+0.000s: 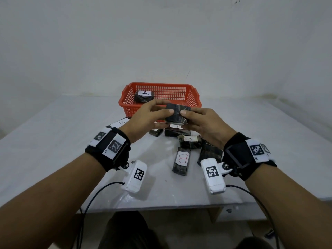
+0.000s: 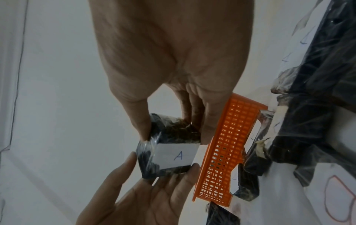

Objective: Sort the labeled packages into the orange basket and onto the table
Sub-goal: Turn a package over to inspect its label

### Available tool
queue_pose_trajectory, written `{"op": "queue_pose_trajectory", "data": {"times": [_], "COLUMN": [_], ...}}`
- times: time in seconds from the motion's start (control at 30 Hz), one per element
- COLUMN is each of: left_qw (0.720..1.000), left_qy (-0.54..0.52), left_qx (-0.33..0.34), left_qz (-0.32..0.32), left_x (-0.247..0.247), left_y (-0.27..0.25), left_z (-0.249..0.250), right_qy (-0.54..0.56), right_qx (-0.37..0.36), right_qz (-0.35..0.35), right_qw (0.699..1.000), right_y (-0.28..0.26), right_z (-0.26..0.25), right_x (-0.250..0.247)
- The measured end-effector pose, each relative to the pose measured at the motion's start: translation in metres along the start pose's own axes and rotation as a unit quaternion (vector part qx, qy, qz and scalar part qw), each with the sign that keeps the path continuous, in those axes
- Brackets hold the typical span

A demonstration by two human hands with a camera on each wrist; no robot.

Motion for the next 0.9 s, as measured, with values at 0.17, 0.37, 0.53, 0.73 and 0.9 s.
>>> {"op": "queue_pose_trajectory", "data": {"times": [0.17,0.37,0.53,0.73,0.9], "left_qw": [1.000,1.000,0.999,0.995,0.994], "left_qy": [0.011,0.020,0.003,0.087,0.077], "left_qx": [0.007,0.009,0.003,0.055,0.070], "left_qz": [0.009,-0.016,-0.050,-0.003,-0.044], "left_x": [0.001,0.004,0.008,0.003,0.010], "left_y": [0.000,-0.001,0.001,0.000,-0.004], "left_z": [0.002,0.001,0.000,0.003,0.007], "right_qy": [-0.028,-0.030,-0.032,0.005,-0.026], "right_qx": [-0.003,-0.005,0.000,0.040,0.061], "right_qz": [-0.006,-0.006,0.008,-0.013,-0.011], "right_qw": [1.000,1.000,0.999,0.999,0.998], "right_y": [0.001,-0.002,-0.006,-0.010,-0.011], "right_z": [0.001,-0.003,-0.007,-0.005,-0.001], "right_x": [0.001,-0.002,-0.006,-0.005,-0.006]}}
Point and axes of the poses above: each hand's wrist, its own y-axis towards the middle knuckle, its own x-axis out of the palm, z = x × y, the point moved 6 cm from there along y, towards the middle knuckle, and after that the axes turned 2 degrees about x, right-handed, at the moved point
